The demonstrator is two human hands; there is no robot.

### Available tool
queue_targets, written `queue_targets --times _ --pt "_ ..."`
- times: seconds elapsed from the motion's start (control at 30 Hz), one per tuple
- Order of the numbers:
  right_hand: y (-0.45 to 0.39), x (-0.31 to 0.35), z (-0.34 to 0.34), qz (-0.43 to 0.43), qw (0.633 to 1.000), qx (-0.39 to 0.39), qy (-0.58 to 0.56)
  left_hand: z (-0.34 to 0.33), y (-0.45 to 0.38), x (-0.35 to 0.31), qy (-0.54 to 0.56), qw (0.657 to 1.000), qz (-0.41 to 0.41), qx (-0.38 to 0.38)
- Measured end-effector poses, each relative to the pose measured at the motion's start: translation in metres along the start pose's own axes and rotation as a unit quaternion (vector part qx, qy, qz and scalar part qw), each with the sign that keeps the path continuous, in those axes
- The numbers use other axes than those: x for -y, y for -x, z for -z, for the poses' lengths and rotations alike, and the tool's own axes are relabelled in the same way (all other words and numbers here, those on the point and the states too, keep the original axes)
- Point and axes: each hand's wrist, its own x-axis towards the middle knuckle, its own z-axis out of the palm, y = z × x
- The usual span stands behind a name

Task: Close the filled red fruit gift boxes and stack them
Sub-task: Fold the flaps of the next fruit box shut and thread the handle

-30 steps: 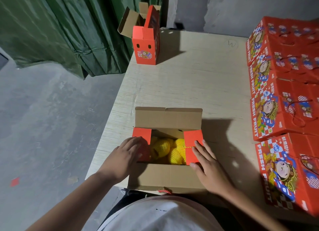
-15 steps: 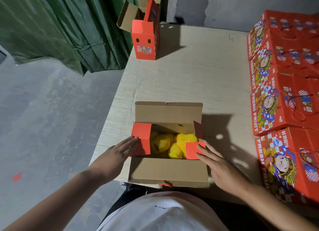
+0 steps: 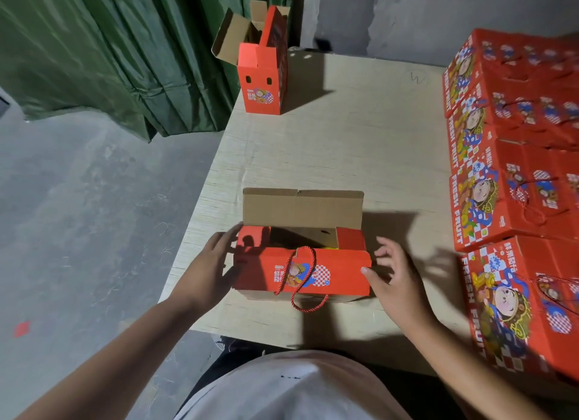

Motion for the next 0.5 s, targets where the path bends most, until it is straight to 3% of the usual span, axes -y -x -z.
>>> queue_targets --times 0.1,0.2,0.4,0.5 --pt "-0.009 0.002 -0.005 0.081 0.993 0.017 0.083 -0.003 -0.007 -0.003 -0.107 0.992 -0.059 0.019" --pt "-0.012 0.001 -0.009 0.121 0.979 0.088 0.141 -0.004 -0.009 -0.007 -0.185 0.975 -0.111 0.056" --pt "-0.011 -0.010 -0.010 0.157 0.951 0.143 0.227 -0.008 -0.006 -0.012 -0.263 0.953 -0.063 0.137" --pt "-0.010 -0.011 -0.012 0.157 0.951 0.138 0.226 -0.012 -0.006 -0.027 -0.271 0.956 -0.062 0.097"
